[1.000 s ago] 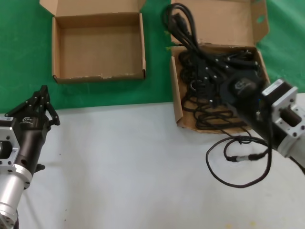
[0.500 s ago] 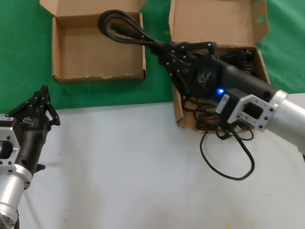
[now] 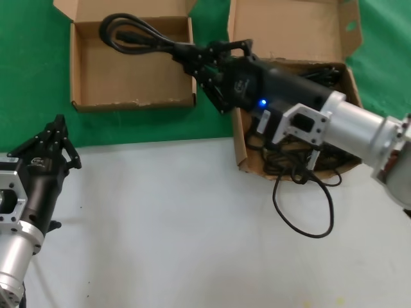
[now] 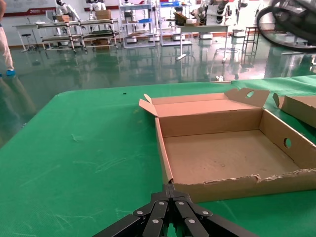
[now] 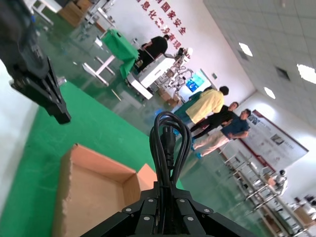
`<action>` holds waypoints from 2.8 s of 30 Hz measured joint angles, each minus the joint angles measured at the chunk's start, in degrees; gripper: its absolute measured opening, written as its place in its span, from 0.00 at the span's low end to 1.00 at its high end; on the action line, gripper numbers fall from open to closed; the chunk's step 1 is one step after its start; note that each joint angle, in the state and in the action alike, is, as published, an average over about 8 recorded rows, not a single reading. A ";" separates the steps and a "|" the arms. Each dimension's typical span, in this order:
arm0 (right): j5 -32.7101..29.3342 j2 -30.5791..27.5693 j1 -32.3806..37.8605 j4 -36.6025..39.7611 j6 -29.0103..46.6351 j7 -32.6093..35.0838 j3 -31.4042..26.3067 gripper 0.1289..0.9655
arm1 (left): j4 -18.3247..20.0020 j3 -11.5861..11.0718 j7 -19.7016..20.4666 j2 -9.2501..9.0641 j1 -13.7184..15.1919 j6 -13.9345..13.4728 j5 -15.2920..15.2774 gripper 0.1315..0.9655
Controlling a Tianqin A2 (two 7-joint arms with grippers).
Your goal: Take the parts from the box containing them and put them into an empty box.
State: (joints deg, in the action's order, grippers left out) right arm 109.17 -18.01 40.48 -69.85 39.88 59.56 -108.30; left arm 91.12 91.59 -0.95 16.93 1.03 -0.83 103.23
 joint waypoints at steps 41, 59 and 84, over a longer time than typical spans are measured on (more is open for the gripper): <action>2.25 14.32 6.62 19.48 3.55 27.09 15.52 0.42 | 0.00 0.00 0.00 0.00 0.00 0.00 0.00 0.02; 7.00 14.52 -6.40 3.82 3.40 17.88 24.14 0.79 | 0.00 0.00 0.00 0.00 -0.02 0.01 0.00 0.02; 3.00 10.31 -16.83 -4.03 -9.87 -5.84 21.81 1.00 | 0.17 0.03 0.30 0.08 -0.32 0.26 -0.03 0.34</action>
State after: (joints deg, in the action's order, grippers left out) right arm 112.17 -7.70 23.65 -73.88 30.02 53.72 -86.49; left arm 91.29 91.61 -0.65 17.01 0.70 -0.57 103.20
